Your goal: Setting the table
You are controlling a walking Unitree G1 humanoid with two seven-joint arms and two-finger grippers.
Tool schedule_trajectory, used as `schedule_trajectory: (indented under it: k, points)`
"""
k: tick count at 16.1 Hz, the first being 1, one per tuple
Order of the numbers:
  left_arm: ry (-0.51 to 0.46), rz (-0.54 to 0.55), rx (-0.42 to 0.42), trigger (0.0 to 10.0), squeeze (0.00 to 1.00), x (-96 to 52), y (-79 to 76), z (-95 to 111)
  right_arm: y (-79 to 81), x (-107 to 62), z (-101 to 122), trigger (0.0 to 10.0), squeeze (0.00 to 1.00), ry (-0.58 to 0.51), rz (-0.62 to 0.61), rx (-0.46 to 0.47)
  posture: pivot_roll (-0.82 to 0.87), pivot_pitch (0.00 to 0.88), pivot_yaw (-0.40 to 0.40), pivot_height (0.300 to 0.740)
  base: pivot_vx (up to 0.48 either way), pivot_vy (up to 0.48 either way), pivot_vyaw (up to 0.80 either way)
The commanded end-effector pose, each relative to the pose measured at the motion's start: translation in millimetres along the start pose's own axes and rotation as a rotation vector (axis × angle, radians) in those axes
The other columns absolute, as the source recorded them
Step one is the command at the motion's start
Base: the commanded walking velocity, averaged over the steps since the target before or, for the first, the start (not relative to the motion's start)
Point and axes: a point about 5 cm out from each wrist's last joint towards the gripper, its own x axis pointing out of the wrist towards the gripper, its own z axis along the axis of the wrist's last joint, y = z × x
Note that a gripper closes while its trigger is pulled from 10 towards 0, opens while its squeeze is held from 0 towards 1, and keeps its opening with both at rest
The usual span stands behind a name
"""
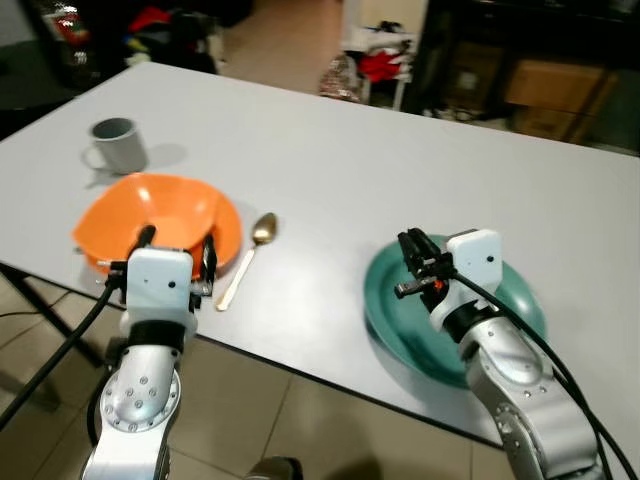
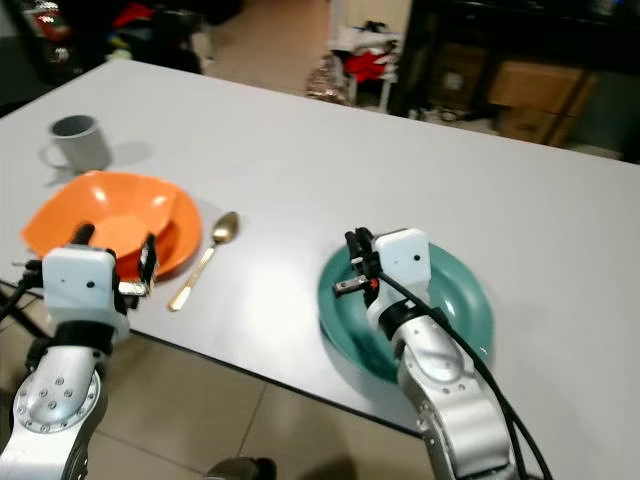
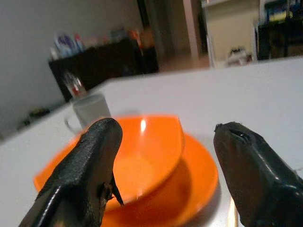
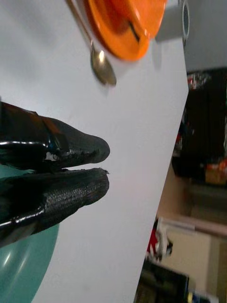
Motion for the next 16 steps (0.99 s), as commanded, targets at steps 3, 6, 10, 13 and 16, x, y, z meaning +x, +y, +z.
schedule_trajectory:
  k: [3, 6, 10, 13, 16]
  points:
    - [0.021, -0.045, -0.068, 10.0, 0.0, 3.0, -7.5, -2.6, 1.6, -1.8, 0.1, 10.0, 0.0, 0.003, 0.016, -0.007, 0.04, 0.0, 0.001, 0.74, 0.0, 0.0, 0.8]
    - [0.034, -0.056, -0.08, 10.0, 0.0, 1.8, -6.3, -2.2, 0.4, -1.4, 5.3, 10.0, 0.0, -0.006, 0.03, -0.005, 0.04, 0.0, -0.01, 0.74, 0.0, 0.0, 0.8]
    - [0.013, -0.06, -0.077, 10.0, 0.0, 10.9, -10.9, 4.7, -2.8, 4.5, 7.4, 10.0, 0.0, -0.005, 0.043, 0.005, 0.05, 0.0, -0.039, 0.74, 0.0, 0.0, 0.8]
    - [0.069, -0.041, -0.127, 10.0, 0.0, 5.6, -8.9, 0.5, -4.9, 4.9, 11.9, 10.0, 0.0, -0.003, 0.075, -0.007, 0.04, 0.0, -0.04, 0.74, 0.0, 0.0, 0.8]
    - [0.082, -0.029, -0.057, 10.0, 0.0, 4.2, -11.3, -4.8, -7.3, 3.2, 6.0, 10.0, 0.0, 0.022, 0.078, 0.02, 0.06, 0.014, -0.058, 0.74, 0.0, 0.0, 0.8]
